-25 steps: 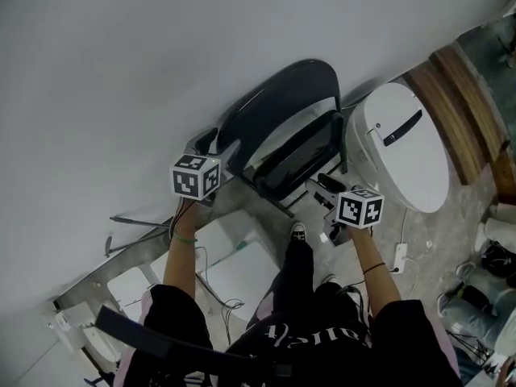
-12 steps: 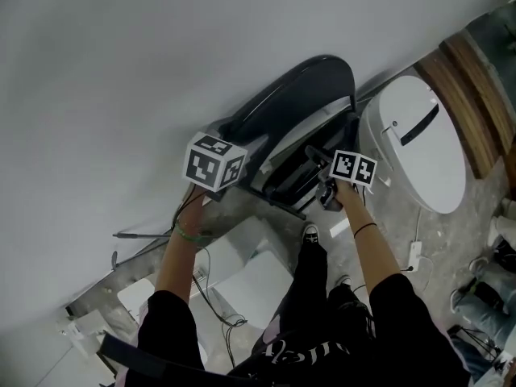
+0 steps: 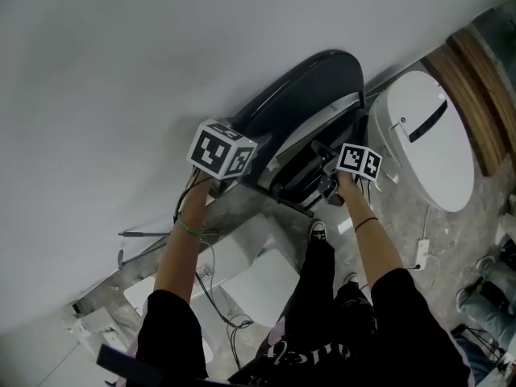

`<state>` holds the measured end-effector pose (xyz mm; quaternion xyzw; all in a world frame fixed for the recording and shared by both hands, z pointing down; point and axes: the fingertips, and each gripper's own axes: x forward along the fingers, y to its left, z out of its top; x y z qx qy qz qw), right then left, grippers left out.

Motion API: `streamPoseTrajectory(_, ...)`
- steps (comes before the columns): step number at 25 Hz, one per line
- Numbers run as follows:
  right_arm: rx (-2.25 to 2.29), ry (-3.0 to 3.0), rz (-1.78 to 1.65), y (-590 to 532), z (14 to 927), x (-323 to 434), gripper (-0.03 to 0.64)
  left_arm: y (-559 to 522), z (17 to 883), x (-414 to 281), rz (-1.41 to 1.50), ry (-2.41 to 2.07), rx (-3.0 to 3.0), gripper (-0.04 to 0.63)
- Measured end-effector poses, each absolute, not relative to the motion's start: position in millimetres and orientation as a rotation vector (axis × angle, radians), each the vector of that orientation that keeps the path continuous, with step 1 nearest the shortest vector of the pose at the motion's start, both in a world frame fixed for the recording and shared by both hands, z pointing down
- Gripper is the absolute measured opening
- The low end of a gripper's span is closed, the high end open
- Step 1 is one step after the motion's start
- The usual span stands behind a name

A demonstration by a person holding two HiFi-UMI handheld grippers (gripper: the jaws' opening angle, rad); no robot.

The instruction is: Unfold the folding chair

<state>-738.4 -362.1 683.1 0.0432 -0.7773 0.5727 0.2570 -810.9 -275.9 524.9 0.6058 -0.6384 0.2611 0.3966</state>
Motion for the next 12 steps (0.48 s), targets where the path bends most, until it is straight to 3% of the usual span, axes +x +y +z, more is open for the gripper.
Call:
streamPoseTrajectory(7,0.121,-2.084,1.782,-365,661,-680,0.048,-278,495,-737,0.545,-1.535,1.629,0.060)
streamPoseTrajectory(12,0.127,-2.089,1.822,-360,646,-612,0.049,-271,477,-666,0.604,-1.491,1.666,0.058)
